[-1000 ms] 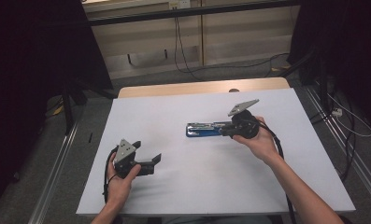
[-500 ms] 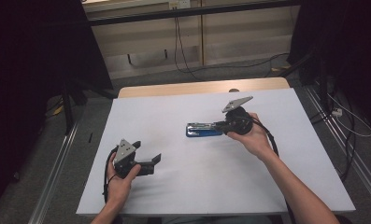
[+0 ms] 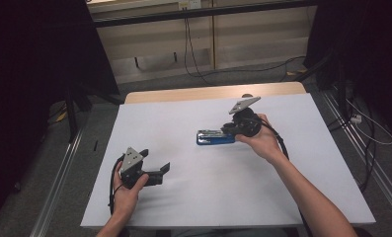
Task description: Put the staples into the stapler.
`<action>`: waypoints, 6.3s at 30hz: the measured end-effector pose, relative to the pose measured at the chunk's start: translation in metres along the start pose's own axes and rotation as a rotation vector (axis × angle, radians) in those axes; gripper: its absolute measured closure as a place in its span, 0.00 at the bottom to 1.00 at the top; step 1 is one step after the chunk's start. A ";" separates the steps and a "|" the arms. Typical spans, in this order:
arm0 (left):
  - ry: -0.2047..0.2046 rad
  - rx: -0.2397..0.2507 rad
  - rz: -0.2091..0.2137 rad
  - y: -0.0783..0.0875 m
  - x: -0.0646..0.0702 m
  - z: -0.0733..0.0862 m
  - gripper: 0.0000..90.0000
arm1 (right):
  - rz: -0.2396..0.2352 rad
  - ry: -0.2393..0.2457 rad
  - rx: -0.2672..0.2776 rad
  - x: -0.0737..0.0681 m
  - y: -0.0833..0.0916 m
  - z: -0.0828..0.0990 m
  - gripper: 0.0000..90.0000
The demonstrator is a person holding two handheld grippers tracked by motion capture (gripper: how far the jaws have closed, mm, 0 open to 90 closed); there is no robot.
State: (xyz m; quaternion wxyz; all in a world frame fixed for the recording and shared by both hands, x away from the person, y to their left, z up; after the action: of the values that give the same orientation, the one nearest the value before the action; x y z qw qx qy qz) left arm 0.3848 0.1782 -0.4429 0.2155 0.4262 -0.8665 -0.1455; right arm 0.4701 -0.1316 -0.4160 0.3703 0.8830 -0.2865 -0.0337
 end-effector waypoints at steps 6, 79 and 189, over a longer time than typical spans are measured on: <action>0.002 0.000 0.001 0.000 0.000 0.000 0.06 | -0.020 -0.002 0.013 0.000 -0.004 -0.005 0.88; 0.004 0.007 0.006 0.000 0.000 0.000 0.06 | -0.159 0.121 0.021 0.012 -0.055 -0.032 0.88; 0.002 -0.008 0.012 0.000 0.000 0.001 0.06 | -0.309 0.389 -0.061 0.009 -0.084 -0.027 0.88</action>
State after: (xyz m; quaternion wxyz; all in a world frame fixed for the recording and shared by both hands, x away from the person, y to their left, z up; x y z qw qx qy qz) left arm 0.3838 0.1784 -0.4438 0.2190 0.4201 -0.8683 -0.1472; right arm 0.5256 -0.0718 -0.4514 0.4354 0.8946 -0.0702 0.0721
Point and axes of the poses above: each handheld gripper's, and its own axes: y roughly backward along the jaws, z roughly out of its underside, x roughly to its right, the point moved 5 cm from there along -y, roughly forward along the jaws, and after that the axes turned 14 degrees about y, right-handed, at the moved point
